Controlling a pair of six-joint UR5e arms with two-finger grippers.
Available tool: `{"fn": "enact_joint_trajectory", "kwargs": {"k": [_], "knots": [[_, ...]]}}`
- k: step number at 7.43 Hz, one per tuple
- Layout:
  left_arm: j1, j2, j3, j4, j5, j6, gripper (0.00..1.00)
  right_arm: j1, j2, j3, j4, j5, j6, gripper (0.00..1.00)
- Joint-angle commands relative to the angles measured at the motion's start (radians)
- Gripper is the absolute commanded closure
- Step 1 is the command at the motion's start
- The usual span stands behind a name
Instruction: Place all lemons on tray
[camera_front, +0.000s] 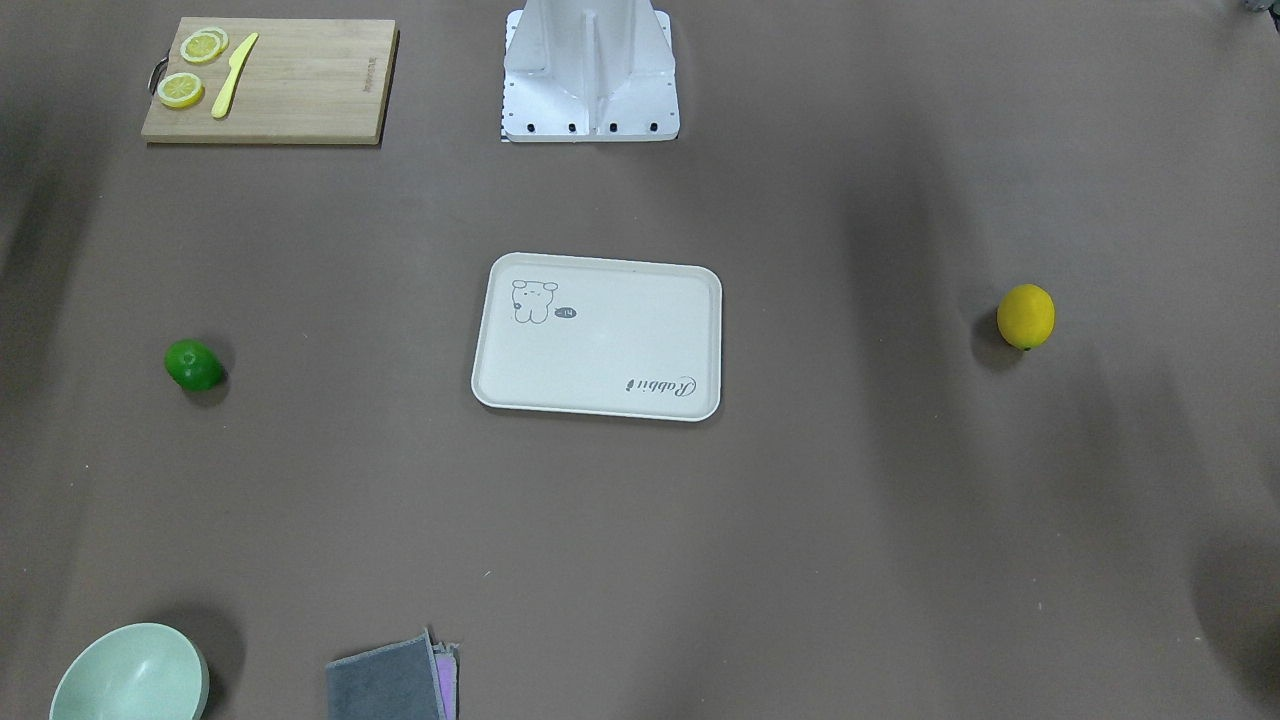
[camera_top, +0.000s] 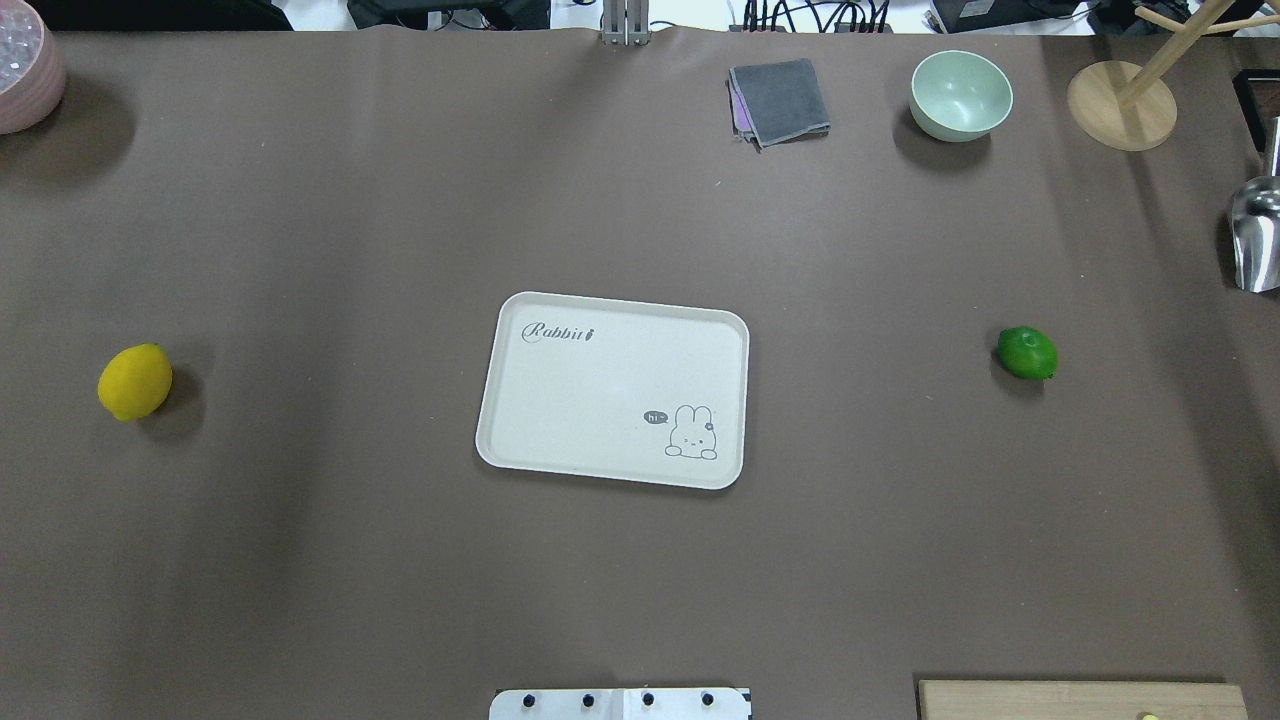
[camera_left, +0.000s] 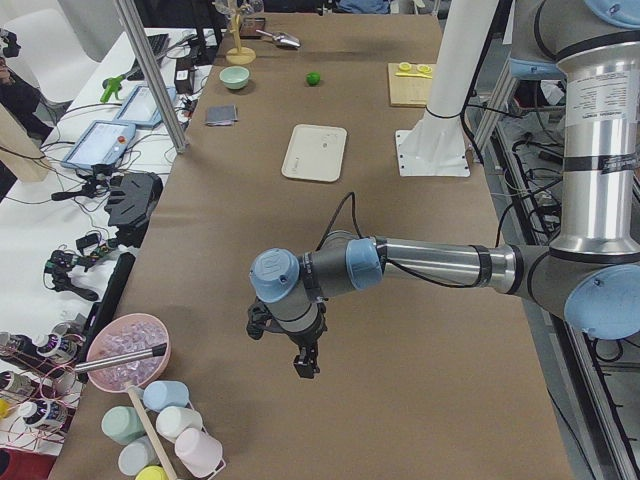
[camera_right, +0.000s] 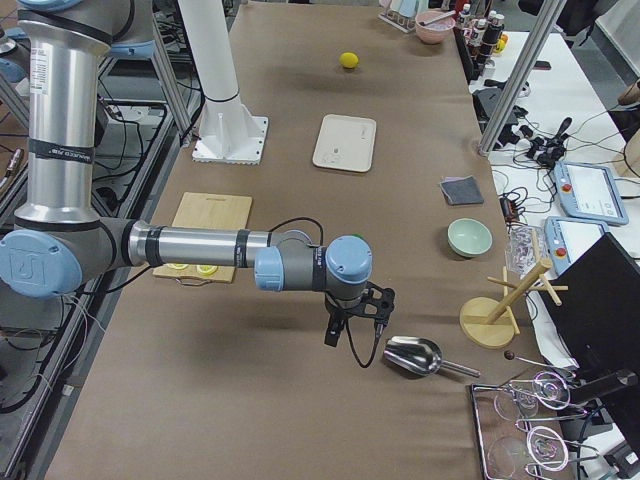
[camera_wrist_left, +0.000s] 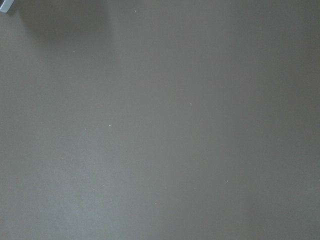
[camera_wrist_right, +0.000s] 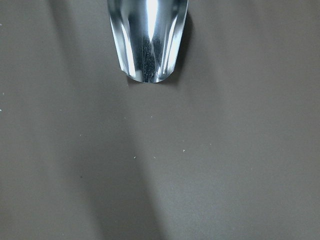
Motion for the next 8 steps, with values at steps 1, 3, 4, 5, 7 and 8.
{"fn": "enact_joint_trajectory", "kwargs": {"k": [1,3,4,5,7,8], "knots": [[0.048,-0.054,-0.011,-0.008,-0.009,-0.118,0.02,-0.02,0.001,0.007,0.007,-0.001,0.015,0.0],[0.128,-0.063,-0.078,-0.014,-0.01,-0.267,0.02,-0.071,0.024,0.011,0.049,-0.009,0.02,0.0],[0.16,-0.069,-0.097,-0.017,-0.015,-0.356,0.02,-0.088,0.057,0.011,0.046,-0.007,0.029,0.0],[0.207,-0.069,-0.097,-0.059,-0.053,-0.428,0.02,-0.114,0.063,0.011,0.047,-0.009,0.031,0.0],[0.316,-0.069,-0.099,-0.255,-0.059,-0.728,0.02,-0.193,0.111,0.013,0.064,-0.006,0.189,0.01],[0.372,-0.069,-0.099,-0.32,-0.059,-0.792,0.02,-0.241,0.164,0.011,0.076,-0.009,0.269,0.01]]}}
